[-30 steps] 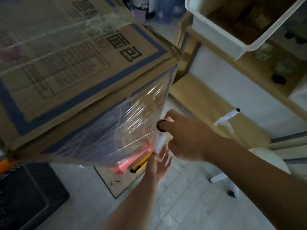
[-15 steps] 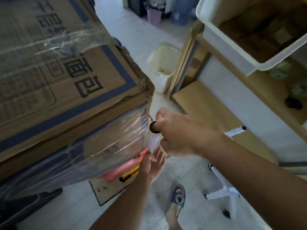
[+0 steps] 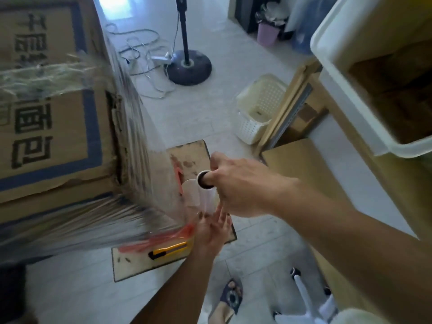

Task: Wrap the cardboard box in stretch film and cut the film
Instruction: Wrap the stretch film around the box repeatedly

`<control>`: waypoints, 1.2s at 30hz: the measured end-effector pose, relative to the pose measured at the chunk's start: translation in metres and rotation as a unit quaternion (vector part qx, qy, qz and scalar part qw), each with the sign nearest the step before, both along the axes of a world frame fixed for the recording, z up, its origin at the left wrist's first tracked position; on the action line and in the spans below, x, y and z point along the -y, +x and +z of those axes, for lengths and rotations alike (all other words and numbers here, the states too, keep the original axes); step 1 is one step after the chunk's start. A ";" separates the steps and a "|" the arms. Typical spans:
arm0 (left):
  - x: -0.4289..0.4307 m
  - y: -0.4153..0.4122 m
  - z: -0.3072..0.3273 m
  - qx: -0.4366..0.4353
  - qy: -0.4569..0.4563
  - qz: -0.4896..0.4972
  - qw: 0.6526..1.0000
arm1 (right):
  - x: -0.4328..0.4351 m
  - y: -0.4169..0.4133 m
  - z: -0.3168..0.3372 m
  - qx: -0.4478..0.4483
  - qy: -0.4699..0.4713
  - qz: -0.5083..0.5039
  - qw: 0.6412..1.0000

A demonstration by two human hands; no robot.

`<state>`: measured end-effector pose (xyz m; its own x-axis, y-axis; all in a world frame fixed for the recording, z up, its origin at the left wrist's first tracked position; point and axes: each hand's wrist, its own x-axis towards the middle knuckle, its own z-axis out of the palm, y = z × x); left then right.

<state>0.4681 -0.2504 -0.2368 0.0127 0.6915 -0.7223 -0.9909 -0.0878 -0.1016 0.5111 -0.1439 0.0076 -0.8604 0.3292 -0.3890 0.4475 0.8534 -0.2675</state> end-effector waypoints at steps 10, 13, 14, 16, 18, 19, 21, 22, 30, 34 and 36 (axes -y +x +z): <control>-0.037 -0.016 -0.004 -0.042 -0.071 0.095 0.992 | -0.045 -0.046 -0.002 -0.014 0.018 0.088 0.996; -0.058 -0.026 -0.004 -0.048 -0.073 0.125 0.988 | -0.061 -0.059 -0.003 -0.012 0.020 0.104 0.994; -0.064 -0.029 -0.002 -0.049 -0.073 0.134 0.987 | -0.065 -0.064 -0.003 -0.012 0.021 0.112 0.993; -0.075 -0.035 -0.001 -0.036 -0.078 0.164 0.983 | -0.074 -0.073 -0.004 -0.009 0.021 0.124 0.992; -0.086 -0.042 -0.004 -0.013 -0.089 0.199 0.976 | -0.083 -0.083 -0.004 -0.006 0.010 0.137 0.990; -0.091 -0.045 -0.006 0.001 -0.090 0.217 0.972 | -0.088 -0.089 -0.004 -0.004 0.004 0.145 0.989; -0.099 -0.051 -0.008 0.008 -0.082 0.253 0.964 | -0.100 -0.099 -0.004 -0.003 -0.002 0.162 0.987; -0.103 -0.054 -0.007 0.006 -0.077 0.269 0.960 | -0.105 -0.104 -0.004 -0.003 -0.001 0.170 0.985; -0.142 -0.073 -0.007 -0.003 -0.074 0.339 0.938 | -0.147 -0.144 -0.003 0.001 0.007 0.252 0.968; -0.166 -0.092 -0.002 0.005 -0.094 0.373 0.923 | -0.166 -0.165 -0.001 0.000 0.004 0.303 0.953; -0.176 -0.102 -0.001 0.006 -0.106 0.383 0.918 | -0.173 -0.176 -0.001 -0.007 0.010 0.326 0.945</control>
